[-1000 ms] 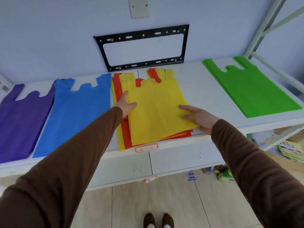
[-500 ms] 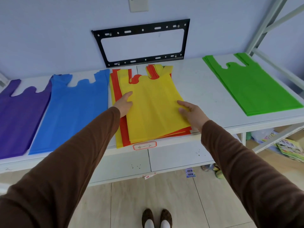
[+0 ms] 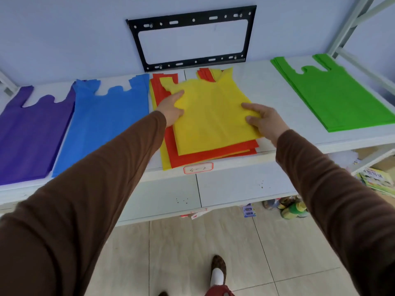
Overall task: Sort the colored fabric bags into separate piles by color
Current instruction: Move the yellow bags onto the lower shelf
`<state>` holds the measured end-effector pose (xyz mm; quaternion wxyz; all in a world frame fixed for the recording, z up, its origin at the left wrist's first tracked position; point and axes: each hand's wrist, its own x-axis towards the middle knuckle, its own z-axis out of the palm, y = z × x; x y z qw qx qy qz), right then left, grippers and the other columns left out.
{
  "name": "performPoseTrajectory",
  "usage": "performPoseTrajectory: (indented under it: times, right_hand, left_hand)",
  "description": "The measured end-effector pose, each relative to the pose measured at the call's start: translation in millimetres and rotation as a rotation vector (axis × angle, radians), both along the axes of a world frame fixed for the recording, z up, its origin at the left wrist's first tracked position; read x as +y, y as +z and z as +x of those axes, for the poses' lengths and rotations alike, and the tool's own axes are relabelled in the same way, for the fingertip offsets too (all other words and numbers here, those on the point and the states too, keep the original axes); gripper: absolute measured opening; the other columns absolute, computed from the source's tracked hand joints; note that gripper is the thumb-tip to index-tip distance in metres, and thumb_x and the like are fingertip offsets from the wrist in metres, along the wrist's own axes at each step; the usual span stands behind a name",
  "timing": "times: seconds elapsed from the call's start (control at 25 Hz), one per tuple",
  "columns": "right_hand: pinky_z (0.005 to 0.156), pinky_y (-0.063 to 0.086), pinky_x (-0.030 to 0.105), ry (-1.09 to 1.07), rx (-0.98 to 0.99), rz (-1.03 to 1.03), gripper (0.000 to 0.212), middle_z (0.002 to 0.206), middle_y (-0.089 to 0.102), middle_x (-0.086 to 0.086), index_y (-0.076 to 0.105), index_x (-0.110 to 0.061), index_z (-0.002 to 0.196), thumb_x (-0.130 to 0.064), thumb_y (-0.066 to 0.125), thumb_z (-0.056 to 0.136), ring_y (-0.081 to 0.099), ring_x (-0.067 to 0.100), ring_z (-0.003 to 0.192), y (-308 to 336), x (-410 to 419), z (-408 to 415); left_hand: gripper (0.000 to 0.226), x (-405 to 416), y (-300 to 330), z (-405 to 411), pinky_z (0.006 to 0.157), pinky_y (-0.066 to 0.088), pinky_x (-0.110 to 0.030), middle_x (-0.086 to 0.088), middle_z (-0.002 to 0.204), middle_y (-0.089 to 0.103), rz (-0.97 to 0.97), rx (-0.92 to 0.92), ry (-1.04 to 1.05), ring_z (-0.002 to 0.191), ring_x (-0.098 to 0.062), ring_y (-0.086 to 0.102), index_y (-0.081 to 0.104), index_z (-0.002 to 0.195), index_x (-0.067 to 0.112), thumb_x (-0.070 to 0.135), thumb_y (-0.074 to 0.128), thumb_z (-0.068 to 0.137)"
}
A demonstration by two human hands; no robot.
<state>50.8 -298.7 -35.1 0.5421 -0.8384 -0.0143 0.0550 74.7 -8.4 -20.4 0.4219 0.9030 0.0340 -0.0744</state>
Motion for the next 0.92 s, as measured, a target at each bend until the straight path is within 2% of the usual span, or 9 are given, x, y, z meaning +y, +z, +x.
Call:
performPoseTrajectory:
  times: [0.08, 0.16, 0.24, 0.36, 0.44, 0.52, 0.64, 0.76, 0.92]
  right_hand:
    - [0.081, 0.051, 0.023, -0.036, -0.094, 0.044, 0.045, 0.128, 0.060, 0.003, 0.060, -0.025, 0.131, -0.002, 0.059, 0.092, 0.058, 0.009, 0.090, 23.1, 4.3, -25.9]
    - [0.084, 0.052, 0.022, -0.077, -0.179, 0.114, 0.047, 0.132, 0.060, 0.000, 0.060, -0.027, 0.130, -0.002, 0.059, 0.090, 0.060, 0.009, 0.097, 44.0, 14.6, -69.4]
    - [0.087, 0.052, 0.022, -0.114, -0.228, 0.190, 0.047, 0.133, 0.060, -0.002, 0.061, -0.027, 0.130, -0.003, 0.060, 0.090, 0.061, 0.009, 0.104, 53.4, 35.0, -131.4]
    - [0.092, 0.053, 0.026, -0.116, -0.214, 0.280, 0.045, 0.133, 0.060, -0.007, 0.060, -0.025, 0.132, -0.004, 0.060, 0.092, 0.062, 0.013, 0.113, 44.2, 80.4, -231.0]
    - [0.084, 0.055, 0.019, -0.119, -0.164, 0.272, 0.045, 0.124, 0.062, -0.013, 0.058, -0.022, 0.134, -0.005, 0.058, 0.094, 0.065, 0.004, 0.104, 23.5, 119.4, -294.0]
    - [0.074, 0.052, 0.011, -0.107, -0.071, 0.275, 0.044, 0.117, 0.062, -0.015, 0.057, -0.020, 0.136, -0.004, 0.056, 0.095, 0.066, -0.004, 0.089, -5.3, 152.7, -341.7]
    - [0.088, 0.051, 0.016, -0.060, 0.071, 0.260, 0.044, 0.127, 0.059, -0.016, 0.057, -0.024, 0.135, -0.006, 0.057, 0.095, 0.061, -0.006, 0.105, -60.2, 194.2, -385.0]
    - [0.087, 0.051, 0.014, -0.006, 0.210, 0.247, 0.045, 0.123, 0.058, -0.018, 0.057, -0.026, 0.135, -0.006, 0.057, 0.095, 0.060, -0.008, 0.101, -110.9, 221.4, -405.8]
    - [0.096, 0.052, 0.027, 0.047, 0.343, 0.190, 0.046, 0.136, 0.057, -0.003, 0.057, -0.032, 0.133, -0.006, 0.058, 0.094, 0.060, 0.014, 0.115, -169.6, 242.4, -414.8]
  left_hand:
    - [0.074, 5.2, 25.9, -15.8, 0.078, 0.036, 0.004, -0.007, 0.162, 0.014, -0.043, -0.093, -0.040, 0.143, -0.021, 0.028, 0.017, 0.154, 0.027, 0.002, 0.053, 0.095]
    - [0.078, 19.9, 47.9, -46.1, 0.106, 0.034, -0.014, -0.005, 0.163, 0.013, -0.106, -0.204, -0.101, 0.146, -0.020, 0.024, 0.013, 0.155, 0.028, 0.002, 0.054, 0.094]
    - [0.079, 46.1, 60.8, -94.9, 0.118, 0.026, -0.031, -0.002, 0.162, 0.014, -0.183, -0.277, -0.156, 0.145, -0.017, 0.025, 0.013, 0.155, 0.028, 0.001, 0.054, 0.093]
    - [0.080, 91.6, 59.1, -184.0, 0.119, 0.023, -0.027, 0.004, 0.162, 0.015, -0.218, -0.339, -0.208, 0.145, -0.010, 0.023, 0.011, 0.155, 0.030, 0.000, 0.052, 0.093]
    - [0.082, 128.4, 38.3, -245.2, 0.120, 0.019, -0.027, 0.007, 0.162, 0.015, -0.233, -0.339, -0.217, 0.146, -0.006, 0.020, 0.011, 0.155, 0.031, -0.001, 0.053, 0.092]
    - [0.082, 160.2, 5.2, -296.3, 0.121, 0.013, -0.024, 0.012, 0.161, 0.013, -0.248, -0.305, -0.191, 0.147, -0.001, 0.014, 0.012, 0.155, 0.033, -0.001, 0.053, 0.092]
    - [0.082, 209.4, -59.9, -360.7, 0.122, 0.014, -0.032, 0.017, 0.160, 0.016, -0.323, -0.206, -0.103, 0.147, 0.001, 0.017, 0.015, 0.153, 0.039, 0.000, 0.053, 0.092]
    - [0.079, 245.1, -126.8, -407.8, 0.121, 0.021, -0.044, 0.017, 0.160, 0.021, -0.389, -0.050, 0.032, 0.146, -0.003, 0.022, 0.021, 0.149, 0.047, 0.003, 0.054, 0.092]
    - [0.079, 263.9, -181.5, -433.5, 0.112, 0.027, -0.016, 0.011, 0.158, 0.023, -0.308, 0.134, 0.180, 0.133, -0.001, 0.039, 0.020, 0.154, 0.031, -0.003, 0.055, 0.092]
